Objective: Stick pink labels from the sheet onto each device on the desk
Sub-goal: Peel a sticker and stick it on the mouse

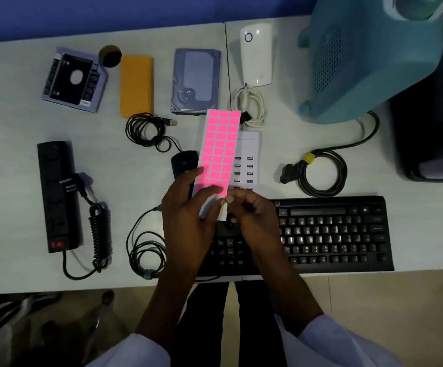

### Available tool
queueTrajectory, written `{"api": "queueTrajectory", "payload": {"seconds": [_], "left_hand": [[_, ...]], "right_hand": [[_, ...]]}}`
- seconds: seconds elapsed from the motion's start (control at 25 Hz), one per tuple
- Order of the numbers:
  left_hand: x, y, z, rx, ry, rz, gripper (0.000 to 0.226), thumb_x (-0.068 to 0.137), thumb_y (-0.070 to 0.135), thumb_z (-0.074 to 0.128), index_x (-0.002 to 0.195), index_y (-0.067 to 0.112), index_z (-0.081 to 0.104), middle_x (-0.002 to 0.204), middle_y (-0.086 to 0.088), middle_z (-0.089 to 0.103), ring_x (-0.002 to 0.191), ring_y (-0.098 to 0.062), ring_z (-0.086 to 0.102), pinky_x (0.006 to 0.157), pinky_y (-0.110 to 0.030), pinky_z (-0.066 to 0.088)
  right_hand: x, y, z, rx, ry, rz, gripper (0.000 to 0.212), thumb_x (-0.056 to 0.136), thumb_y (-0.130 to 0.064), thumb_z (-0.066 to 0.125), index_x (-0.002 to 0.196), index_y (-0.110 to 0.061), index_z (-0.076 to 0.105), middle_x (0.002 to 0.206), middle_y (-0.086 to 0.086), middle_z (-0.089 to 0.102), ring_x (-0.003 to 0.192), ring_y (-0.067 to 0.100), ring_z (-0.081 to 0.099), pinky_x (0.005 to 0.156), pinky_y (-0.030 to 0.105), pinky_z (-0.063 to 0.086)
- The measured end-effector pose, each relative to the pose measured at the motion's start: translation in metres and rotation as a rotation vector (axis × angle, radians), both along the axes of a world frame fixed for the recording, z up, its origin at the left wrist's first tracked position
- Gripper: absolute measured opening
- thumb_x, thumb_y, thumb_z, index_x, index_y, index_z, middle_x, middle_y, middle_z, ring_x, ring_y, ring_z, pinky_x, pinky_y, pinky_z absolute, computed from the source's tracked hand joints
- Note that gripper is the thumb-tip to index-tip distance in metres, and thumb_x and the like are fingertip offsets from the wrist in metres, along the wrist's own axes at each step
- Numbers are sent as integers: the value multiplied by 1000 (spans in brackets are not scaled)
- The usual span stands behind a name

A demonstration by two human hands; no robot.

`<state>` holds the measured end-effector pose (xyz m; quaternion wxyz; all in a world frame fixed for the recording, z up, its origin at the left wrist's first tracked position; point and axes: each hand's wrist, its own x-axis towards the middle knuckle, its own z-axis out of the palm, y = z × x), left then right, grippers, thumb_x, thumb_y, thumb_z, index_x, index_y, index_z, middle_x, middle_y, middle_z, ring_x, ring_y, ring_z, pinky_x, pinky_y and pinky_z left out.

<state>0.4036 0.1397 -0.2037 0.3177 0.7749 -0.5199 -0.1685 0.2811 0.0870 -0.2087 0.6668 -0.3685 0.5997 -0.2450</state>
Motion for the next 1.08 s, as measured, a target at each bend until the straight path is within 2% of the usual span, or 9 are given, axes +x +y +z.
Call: {"api": "queueTrajectory", "payload": {"seconds": [0.2, 0.36, 0.52, 0.64, 0.76, 0.84, 0.96, 1.08], "left_hand": [[1, -7, 4, -1, -40, -39, 16, 91, 23, 71, 104, 15, 77, 130, -4, 65, 122, -29, 61, 96, -50, 49], [3, -10, 7, 0, -53, -32, 13, 90, 21, 71, 101, 16, 77, 124, -2, 67, 116, -26, 63, 92, -50, 50], [-5, -10, 9, 39, -34, 9, 14, 92, 22, 66, 100, 20, 77, 114, 1, 68, 108, -22, 65, 90, -47, 50], [-10, -11, 12, 88, 9, 73, 14, 93, 24, 63, 100, 22, 75, 102, 2, 68, 94, -19, 64, 81, -44, 51], [-11, -8, 14, 110, 123, 138, 9, 95, 25, 64, 98, 25, 72, 93, 6, 69, 79, -12, 66, 71, -38, 55], [-11, -7, 16, 112, 255, 226, 7, 96, 24, 65, 98, 25, 71, 85, 10, 71, 72, -9, 68, 66, -36, 56], [-8, -9, 24, 53, 548, 368, 8, 98, 16, 63, 100, 16, 70, 80, 3, 75, 66, -15, 69, 61, -30, 56], [-5, -13, 34, -26, 654, 354, 8, 98, 12, 63, 101, 10, 70, 87, -1, 78, 71, -19, 72, 65, -23, 55]], "right_hand": [[2, -6, 6, -71, 23, 69, 25, 93, 1, 64, 87, -21, 72, 74, 4, 69, 61, 0, 61, 62, 15, 50], [4, -5, 13, -68, 25, 57, 17, 93, 3, 64, 90, -11, 73, 73, 3, 69, 58, 0, 60, 61, 14, 48], [11, 0, 13, -32, 64, 69, 27, 93, 1, 60, 69, -12, 62, 58, -4, 59, 53, 3, 51, 59, 23, 44], [12, 2, 17, 49, -45, 21, 19, 97, -6, 58, 79, -5, 64, 68, 2, 64, 64, 12, 60, 65, 28, 49], [10, 1, 19, 68, -80, 32, 24, 99, -17, 61, 91, 5, 66, 78, 9, 69, 71, 14, 67, 65, 26, 53], [9, 2, 16, 31, -25, 29, 21, 97, -14, 64, 92, 6, 67, 73, 11, 68, 65, 14, 65, 60, 23, 51], [6, -2, 11, -25, 72, 6, 11, 95, -7, 65, 88, -1, 71, 66, 7, 66, 54, 11, 61, 54, 25, 48], [-6, -12, 5, -236, 246, -50, 5, 92, -8, 68, 90, -11, 71, 72, -2, 69, 62, 13, 65, 64, 34, 56]]}}
